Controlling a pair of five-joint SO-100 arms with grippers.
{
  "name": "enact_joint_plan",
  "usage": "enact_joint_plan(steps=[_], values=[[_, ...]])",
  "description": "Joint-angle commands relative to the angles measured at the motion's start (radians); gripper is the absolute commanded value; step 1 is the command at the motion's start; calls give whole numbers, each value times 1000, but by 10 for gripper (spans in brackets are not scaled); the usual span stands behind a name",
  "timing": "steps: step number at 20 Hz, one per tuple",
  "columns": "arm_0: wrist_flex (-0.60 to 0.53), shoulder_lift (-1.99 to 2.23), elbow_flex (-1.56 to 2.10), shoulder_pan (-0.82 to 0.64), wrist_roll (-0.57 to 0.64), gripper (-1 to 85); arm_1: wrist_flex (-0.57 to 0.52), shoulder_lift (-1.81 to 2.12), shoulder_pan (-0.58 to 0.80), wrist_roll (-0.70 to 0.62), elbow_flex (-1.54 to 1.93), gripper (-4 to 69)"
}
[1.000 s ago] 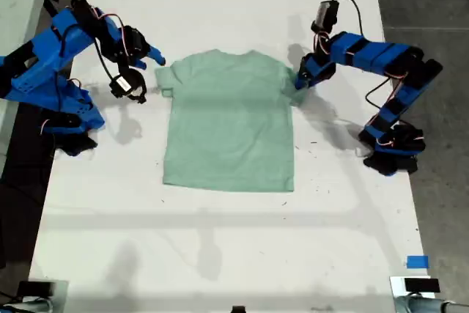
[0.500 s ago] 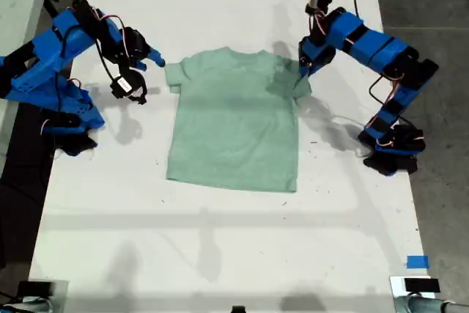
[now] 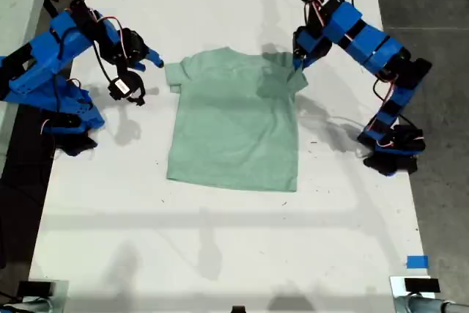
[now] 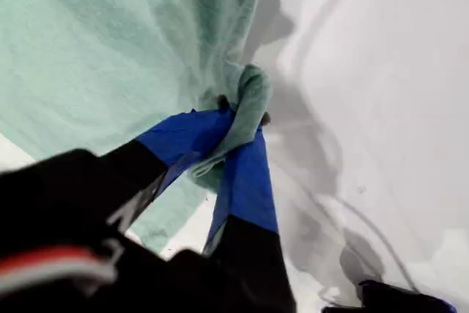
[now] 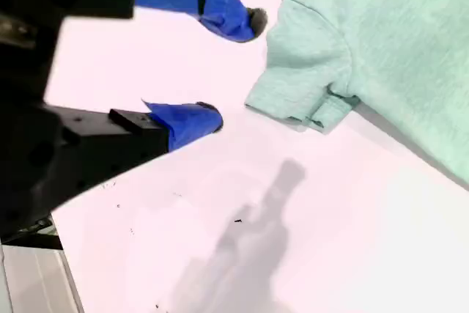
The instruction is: Fold t-shirt
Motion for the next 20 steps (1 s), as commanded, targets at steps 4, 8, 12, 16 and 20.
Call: enact_joint_plan(steps=[4, 8, 12, 16, 20], values=[[-14, 61, 12, -18, 2, 197, -52, -147, -115, 94, -256, -7], [-14, 89, 35, -18, 0, 196, -132, -296, -179, 140, -379, -8], [-14, 107, 52, -17, -5, 194, -244, -445, -225, 179, -465, -8], [-23, 123, 83, -17, -9, 198, -373, -566, -238, 178, -492, 13], [-28, 141, 106, -18, -11, 208, -347, -492, -244, 130, -540, 275]])
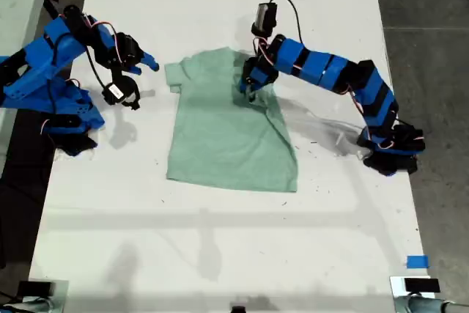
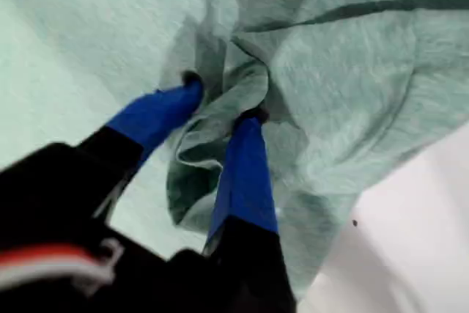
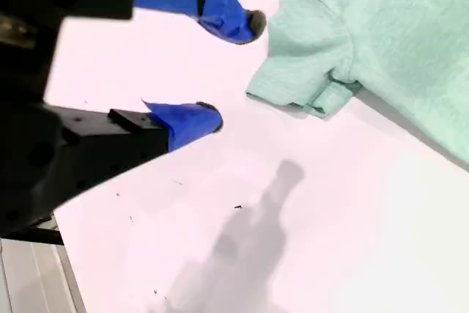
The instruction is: Fold t-shirt
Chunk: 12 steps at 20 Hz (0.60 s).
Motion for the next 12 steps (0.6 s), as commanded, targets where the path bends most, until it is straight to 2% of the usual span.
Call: enact_joint_plan(steps=[1, 9, 12], values=[[-25, 26, -2, -15, -11, 208, 3, 143, -12, -34, -104, 256], [-84, 9, 26, -12, -14, 247, 236, 508, 41, -77, -3, 211], [-130, -66, 20, -35, 0, 258, 287, 611, 25, -83, 104, 195]])
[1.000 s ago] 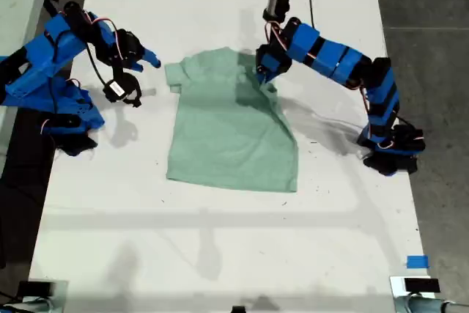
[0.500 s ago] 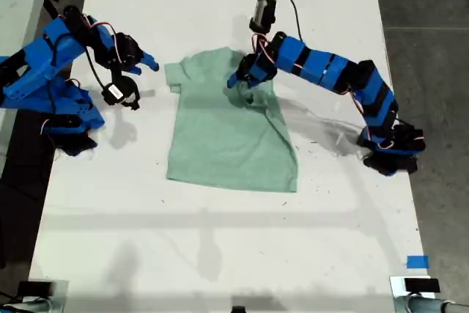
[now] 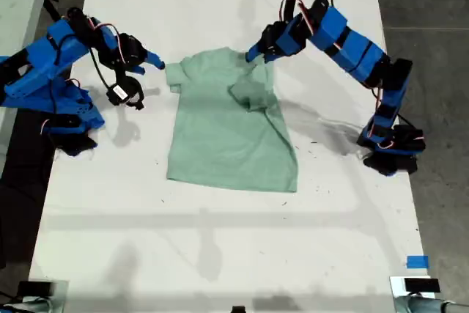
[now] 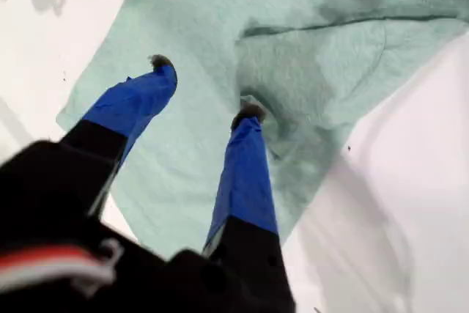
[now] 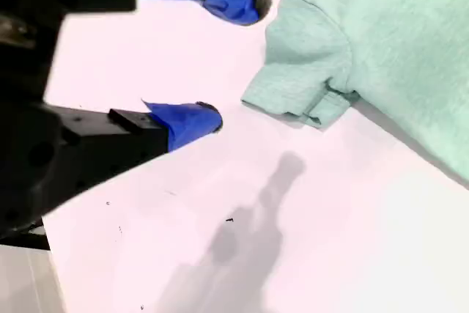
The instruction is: Fold t-shirt
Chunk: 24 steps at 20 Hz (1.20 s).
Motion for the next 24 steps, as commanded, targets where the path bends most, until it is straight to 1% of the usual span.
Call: enact_joint_plan(steps=[1, 5, 8, 11, 16, 22, 23, 24], values=[[-57, -54, -20, -38, 15, 263, 28, 156, -28, -14, 77, 189], [-74, -250, -143, -92, 75, 274, 29, 258, -77, 29, 255, 167], [-104, -391, -221, -140, 123, 276, 3, 334, -103, 61, 364, 158], [-141, -520, -293, -179, 164, 280, -48, 400, -109, 75, 462, 153], [-173, -733, -393, -193, 183, 284, -89, 485, -109, 91, 568, 148], [-169, -1006, -565, -204, 196, 277, -109, 532, -115, 101, 627, 142], [-153, -1069, -609, -213, 199, 266, -114, 540, -115, 101, 641, 141], [-101, -1144, -683, -227, 201, 248, -117, 548, -115, 101, 649, 140]])
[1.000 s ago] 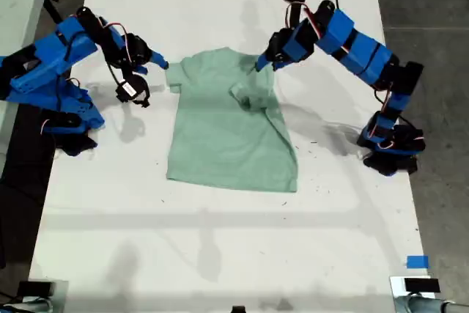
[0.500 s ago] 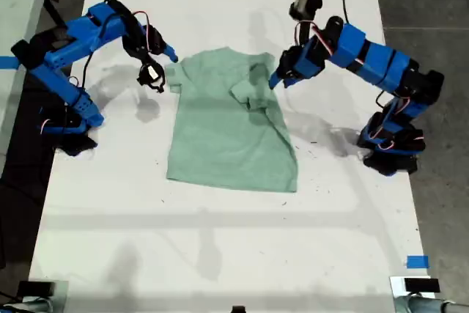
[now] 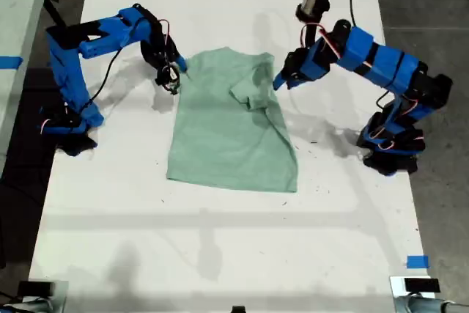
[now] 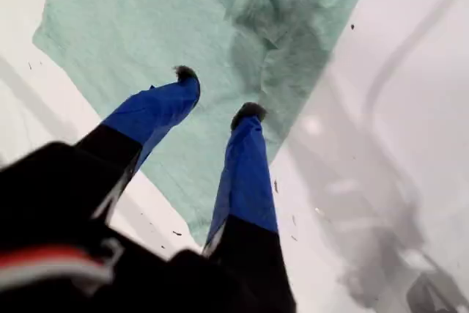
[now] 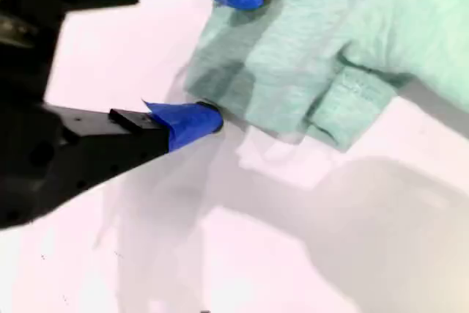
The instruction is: Fold t-shirt
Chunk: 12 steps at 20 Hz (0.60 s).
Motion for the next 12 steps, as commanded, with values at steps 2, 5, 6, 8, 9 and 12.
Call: enact_joint_plan(steps=[2, 5, 6, 8, 9, 12], values=[[149, -152, -249, -48, 18, 115, -40, 92, -14, 8, 5, 140], [209, -207, -342, -48, 31, 0, -43, 112, -12, 9, 20, 138], [215, -210, -350, -46, 31, 0, -44, 120, -12, 12, 31, 137], [235, -202, -364, -41, 31, 0, -58, 141, -12, 17, 60, 136], [238, -181, -359, -41, 26, 0, -64, 149, -12, 18, 71, 135], [278, -77, -348, -66, 23, 0, -66, 164, -14, 23, 87, 132]])
